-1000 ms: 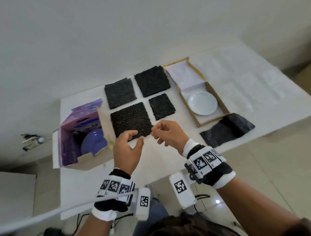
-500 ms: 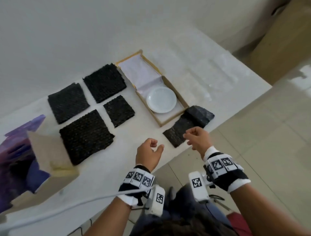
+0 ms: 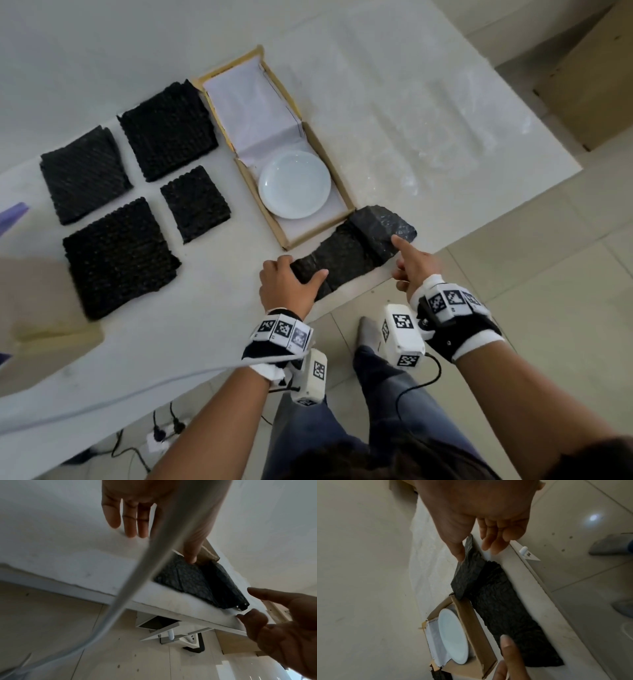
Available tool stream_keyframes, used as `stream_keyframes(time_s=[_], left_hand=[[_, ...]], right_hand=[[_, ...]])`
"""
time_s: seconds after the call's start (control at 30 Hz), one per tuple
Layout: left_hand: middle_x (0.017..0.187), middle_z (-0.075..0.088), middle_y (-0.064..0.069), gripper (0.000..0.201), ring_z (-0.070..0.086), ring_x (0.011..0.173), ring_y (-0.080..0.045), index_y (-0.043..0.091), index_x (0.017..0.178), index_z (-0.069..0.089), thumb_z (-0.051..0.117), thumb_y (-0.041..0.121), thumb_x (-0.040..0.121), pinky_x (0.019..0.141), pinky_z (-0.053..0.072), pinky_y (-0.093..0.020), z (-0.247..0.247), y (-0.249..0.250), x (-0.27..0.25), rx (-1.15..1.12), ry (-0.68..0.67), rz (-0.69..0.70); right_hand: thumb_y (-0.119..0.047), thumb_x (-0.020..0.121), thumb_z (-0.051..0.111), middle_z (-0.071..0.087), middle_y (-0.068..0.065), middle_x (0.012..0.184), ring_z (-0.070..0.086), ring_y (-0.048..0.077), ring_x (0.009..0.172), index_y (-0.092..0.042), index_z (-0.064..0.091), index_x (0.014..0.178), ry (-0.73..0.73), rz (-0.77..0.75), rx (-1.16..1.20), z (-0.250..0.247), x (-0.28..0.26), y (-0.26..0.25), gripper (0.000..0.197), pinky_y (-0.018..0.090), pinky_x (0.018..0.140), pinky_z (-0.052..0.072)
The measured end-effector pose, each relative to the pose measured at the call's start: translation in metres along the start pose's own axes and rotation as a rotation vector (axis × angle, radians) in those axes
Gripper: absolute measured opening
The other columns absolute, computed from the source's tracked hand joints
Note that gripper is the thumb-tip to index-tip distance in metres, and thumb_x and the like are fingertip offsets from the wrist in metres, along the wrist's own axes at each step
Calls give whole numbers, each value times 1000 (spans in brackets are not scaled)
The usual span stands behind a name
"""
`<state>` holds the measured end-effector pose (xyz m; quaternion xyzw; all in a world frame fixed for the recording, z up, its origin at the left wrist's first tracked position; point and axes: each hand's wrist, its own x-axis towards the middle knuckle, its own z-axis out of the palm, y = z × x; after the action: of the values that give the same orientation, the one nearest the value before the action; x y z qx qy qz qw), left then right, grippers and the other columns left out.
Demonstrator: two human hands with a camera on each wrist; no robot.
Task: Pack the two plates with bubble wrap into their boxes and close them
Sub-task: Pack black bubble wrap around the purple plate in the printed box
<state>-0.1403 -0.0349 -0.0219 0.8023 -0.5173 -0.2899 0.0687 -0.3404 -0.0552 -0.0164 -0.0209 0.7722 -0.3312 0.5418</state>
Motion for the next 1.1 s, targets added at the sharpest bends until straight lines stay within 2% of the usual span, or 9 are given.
stream_keyframes(time_s=[0.23, 0.3, 0.37, 0.47, 0.57, 0.67, 0.87, 1.0, 1.1], left_hand=[[105, 51, -10, 29, 48, 102, -27, 8, 97, 60, 69, 29, 80, 85, 42, -36, 15, 8, -4, -44, -65, 64], [93, 55, -8, 20, 53, 90, -25, 7, 89, 59, 68, 24, 81, 75, 42, -30, 11, 9, -7, -163, -95, 50], [77, 57, -3, 15, 55, 76, -21, 11, 78, 55, 67, 20, 80, 64, 41, -26, 3, 13, -13, -361, -136, -43], [76, 61, -10, 12, 58, 73, -23, 10, 74, 57, 68, 9, 78, 65, 48, -32, -9, 17, -23, -717, -192, -217], [86, 63, -19, 8, 62, 78, -28, 3, 87, 57, 61, -2, 81, 65, 52, -35, -26, 19, -33, -1020, -240, -294], [98, 63, -23, 21, 63, 79, -29, -4, 108, 58, 52, 3, 89, 64, 56, -34, -47, 16, -41, -1294, -294, -308], [112, 68, -16, 59, 65, 103, -28, 8, 117, 62, 55, 53, 81, 76, 56, -35, -89, -24, -49, -1446, -418, -264], [101, 68, -22, 41, 67, 84, -29, 0, 110, 64, 75, 19, 75, 66, 56, -33, -114, -57, -57, -1344, -292, -169], [96, 70, -21, 27, 67, 83, -31, 1, 101, 66, 73, 2, 75, 75, 57, -41, -123, -88, -58, -1271, -210, -165]], right_hand=[[-10, 78, 70, 35, 0, 59, 30, 13, 49, -15, 40, 61, -83, -183, -25, -6, 7, 7, 35, 19, 37, 29], [-13, 77, 70, 48, 1, 68, 46, 16, 63, -4, 57, 79, -61, -333, -181, -3, -4, 5, 17, 27, 57, 45], [-16, 78, 70, 54, -2, 90, 53, 16, 85, -6, 58, 106, -78, -534, -433, -2, -18, 7, 32, 30, 77, 45], [-13, 76, 72, 52, 0, 108, 51, 14, 96, -4, 49, 126, -198, -903, -642, 0, -43, 11, 55, 21, 83, 42], [-12, 70, 72, 62, 13, 115, 60, 30, 105, -1, 62, 103, -357, -1388, -821, 7, -58, 18, 36, 40, 86, 53], [-19, 72, 60, 65, 11, 118, 59, 31, 113, -9, 59, 79, -432, -1634, -978, 21, -77, 19, 12, 41, 93, 49], [-15, 73, 46, 61, 10, 126, 54, 29, 123, -15, 58, 74, -446, -1704, -1136, 51, -115, 42, 12, 46, 100, 45], [-10, 72, 43, 60, 11, 128, 53, 29, 124, -15, 60, 72, -446, -1684, -1091, 73, -138, 62, 17, 47, 99, 46], [-14, 72, 43, 57, 7, 131, 52, 26, 123, -15, 62, 79, -407, -1582, -919, 88, -154, 75, 20, 42, 101, 43]])
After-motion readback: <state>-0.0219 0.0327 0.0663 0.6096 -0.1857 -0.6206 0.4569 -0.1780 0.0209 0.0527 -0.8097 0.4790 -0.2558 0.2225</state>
